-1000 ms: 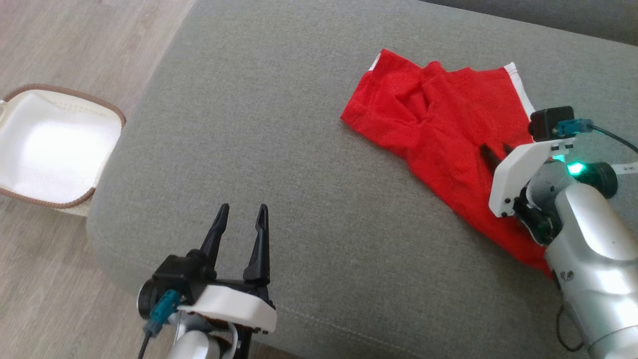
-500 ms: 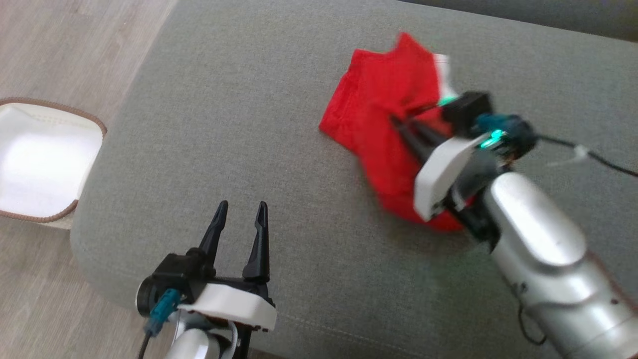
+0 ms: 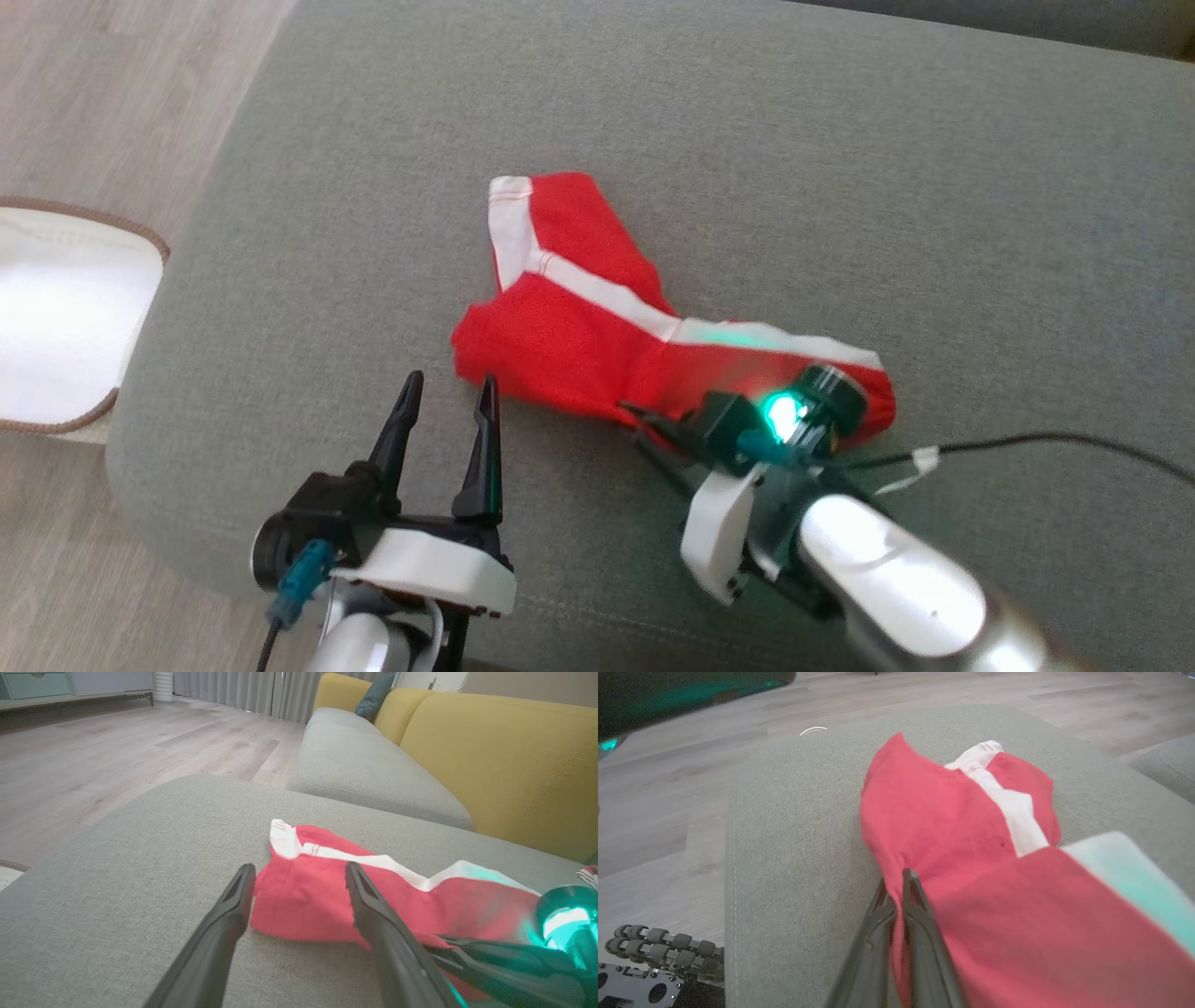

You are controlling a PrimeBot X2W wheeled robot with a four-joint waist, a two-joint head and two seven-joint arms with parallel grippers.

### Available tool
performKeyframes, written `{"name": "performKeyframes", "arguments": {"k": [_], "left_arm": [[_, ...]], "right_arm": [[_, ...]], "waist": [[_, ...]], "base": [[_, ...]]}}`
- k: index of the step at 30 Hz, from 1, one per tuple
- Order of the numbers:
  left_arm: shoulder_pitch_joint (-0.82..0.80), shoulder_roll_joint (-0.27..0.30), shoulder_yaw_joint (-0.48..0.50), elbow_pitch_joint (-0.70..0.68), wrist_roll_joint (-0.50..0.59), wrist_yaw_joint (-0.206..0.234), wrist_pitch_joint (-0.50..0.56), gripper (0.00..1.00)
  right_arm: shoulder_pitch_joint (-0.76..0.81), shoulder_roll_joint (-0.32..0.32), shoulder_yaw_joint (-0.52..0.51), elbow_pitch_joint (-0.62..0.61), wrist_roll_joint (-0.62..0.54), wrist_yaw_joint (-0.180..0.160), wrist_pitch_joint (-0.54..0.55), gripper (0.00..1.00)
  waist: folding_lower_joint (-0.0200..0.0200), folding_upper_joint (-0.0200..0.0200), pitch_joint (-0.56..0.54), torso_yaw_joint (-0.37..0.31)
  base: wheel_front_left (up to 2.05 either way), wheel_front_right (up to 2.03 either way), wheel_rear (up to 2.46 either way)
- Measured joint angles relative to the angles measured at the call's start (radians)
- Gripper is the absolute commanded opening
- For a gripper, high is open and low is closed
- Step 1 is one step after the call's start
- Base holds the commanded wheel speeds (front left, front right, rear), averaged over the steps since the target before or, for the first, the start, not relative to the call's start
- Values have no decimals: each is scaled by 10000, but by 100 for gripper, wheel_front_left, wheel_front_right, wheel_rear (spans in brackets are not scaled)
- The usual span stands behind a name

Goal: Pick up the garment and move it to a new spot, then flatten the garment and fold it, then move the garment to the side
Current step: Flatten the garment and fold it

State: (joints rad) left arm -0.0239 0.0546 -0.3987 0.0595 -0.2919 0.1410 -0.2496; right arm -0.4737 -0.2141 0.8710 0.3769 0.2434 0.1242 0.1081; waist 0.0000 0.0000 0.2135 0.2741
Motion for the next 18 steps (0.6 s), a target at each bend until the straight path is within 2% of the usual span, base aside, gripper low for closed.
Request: {"name": "performKeyframes", "arguments": {"k": [1, 2, 11, 14, 18], "left_arm": [[-2, -2, -4, 0, 0, 2, 0, 100], [-2, -2, -4, 0, 2, 10, 0, 100], [-1, -4, 213, 21, 69, -2, 0, 100], [3, -6, 242, 31, 94, -4, 0, 100], [9, -6, 255, 44, 105, -6, 0, 100]], "right_arm": [[91, 113, -23, 82, -2, 0, -71, 92], [192, 222, -17, 155, -2, 0, -121, 100], [941, 713, -151, 61, 318, 0, -600, 100], [1232, 752, -871, -366, 376, 0, -754, 100], [1561, 742, -2581, -1055, 146, 0, -907, 100]], "waist": [[0, 0, -11, -40], [0, 0, -27, -83], [0, 0, -280, -615], [0, 0, -392, -815], [0, 0, -542, -1067]], "base": [[0, 0, 0], [0, 0, 0], [0, 0, 0], [0, 0, 0], [0, 0, 0]]}}
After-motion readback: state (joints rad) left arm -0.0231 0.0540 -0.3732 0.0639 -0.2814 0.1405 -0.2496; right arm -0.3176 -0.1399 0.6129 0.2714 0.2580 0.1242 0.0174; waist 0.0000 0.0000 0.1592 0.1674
